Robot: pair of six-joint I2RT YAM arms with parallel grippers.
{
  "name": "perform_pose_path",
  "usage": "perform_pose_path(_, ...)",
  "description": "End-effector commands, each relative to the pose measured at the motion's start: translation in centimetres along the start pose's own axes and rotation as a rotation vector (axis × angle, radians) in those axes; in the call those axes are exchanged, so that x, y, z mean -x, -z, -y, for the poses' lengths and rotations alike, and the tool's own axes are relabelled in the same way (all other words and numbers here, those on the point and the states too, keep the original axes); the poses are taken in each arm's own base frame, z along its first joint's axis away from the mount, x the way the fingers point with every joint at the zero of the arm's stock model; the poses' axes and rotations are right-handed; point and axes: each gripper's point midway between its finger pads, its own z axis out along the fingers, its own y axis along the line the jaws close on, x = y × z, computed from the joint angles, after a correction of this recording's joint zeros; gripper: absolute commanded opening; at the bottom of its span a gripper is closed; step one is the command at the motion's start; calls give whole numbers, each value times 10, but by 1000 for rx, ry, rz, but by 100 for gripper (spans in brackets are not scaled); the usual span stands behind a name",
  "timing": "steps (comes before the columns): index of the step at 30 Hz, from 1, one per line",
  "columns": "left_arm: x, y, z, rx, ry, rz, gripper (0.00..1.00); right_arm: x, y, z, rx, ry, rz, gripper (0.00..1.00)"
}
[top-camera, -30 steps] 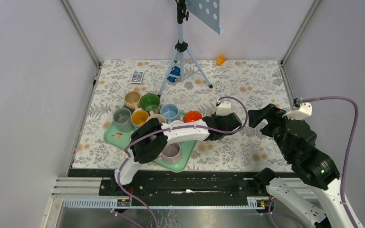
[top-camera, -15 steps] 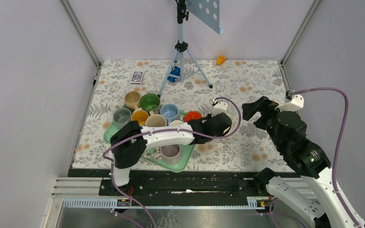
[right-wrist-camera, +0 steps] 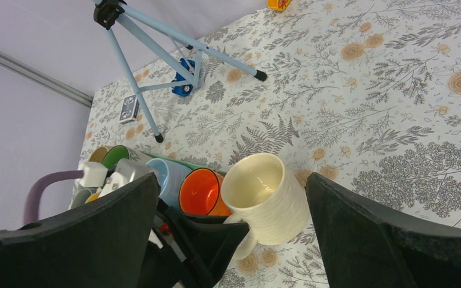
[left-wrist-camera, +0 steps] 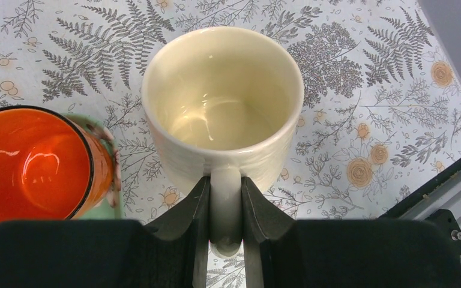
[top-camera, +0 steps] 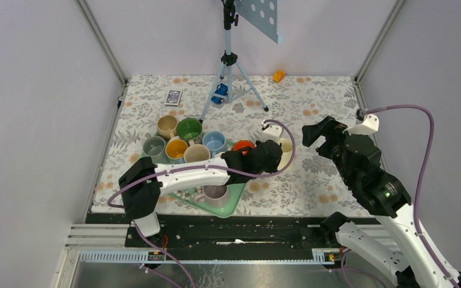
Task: Turn the mug right side up
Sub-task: Pick up the cup at the center of the board, then place the cup on the tray.
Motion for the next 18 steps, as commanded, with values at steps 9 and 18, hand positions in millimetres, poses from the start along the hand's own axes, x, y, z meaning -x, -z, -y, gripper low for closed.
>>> perform_pose_path(9, 85, 84, 9, -133, 110, 251, 0, 23, -9, -24, 48, -36, 60, 100)
perform_pose_path(18, 91, 135, -29, -59, 125, 266, 0, 14, -25, -35, 64, -40, 29, 100)
